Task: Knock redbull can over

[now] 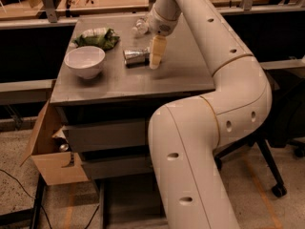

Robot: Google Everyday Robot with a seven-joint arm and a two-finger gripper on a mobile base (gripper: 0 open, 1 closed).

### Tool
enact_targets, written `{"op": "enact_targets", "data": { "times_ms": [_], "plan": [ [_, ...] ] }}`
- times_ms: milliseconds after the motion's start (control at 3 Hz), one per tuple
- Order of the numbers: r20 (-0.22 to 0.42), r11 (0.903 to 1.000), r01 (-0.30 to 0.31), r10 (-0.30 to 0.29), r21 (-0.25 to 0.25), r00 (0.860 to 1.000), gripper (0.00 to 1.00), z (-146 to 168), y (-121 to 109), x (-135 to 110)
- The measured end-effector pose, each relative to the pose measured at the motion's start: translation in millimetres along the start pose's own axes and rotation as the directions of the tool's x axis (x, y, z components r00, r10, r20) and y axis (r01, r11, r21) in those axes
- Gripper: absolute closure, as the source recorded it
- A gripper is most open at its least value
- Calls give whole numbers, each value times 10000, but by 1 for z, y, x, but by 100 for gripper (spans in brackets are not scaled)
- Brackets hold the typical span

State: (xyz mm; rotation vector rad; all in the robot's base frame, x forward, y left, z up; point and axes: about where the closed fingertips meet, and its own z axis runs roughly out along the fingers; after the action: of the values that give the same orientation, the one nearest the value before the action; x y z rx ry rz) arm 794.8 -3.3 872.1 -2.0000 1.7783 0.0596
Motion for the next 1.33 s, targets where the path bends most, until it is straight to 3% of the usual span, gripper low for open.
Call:
{"op": "enact_targets", "data": {
  "times_ms": [333,667,1000,1333],
  "plan": [
    [1169,9926,-1111,1048,482,9876,0,-21,-6,9],
    [2699,9603,-2565,2196,1098,9375,0,-58,-19,24],
    [4033,8751,-4422,3389,1965,8500,0,-115,-38,57],
    [5089,7294,-6347,4569,2551,7295,0,-166,-53,94]
  ]
}}
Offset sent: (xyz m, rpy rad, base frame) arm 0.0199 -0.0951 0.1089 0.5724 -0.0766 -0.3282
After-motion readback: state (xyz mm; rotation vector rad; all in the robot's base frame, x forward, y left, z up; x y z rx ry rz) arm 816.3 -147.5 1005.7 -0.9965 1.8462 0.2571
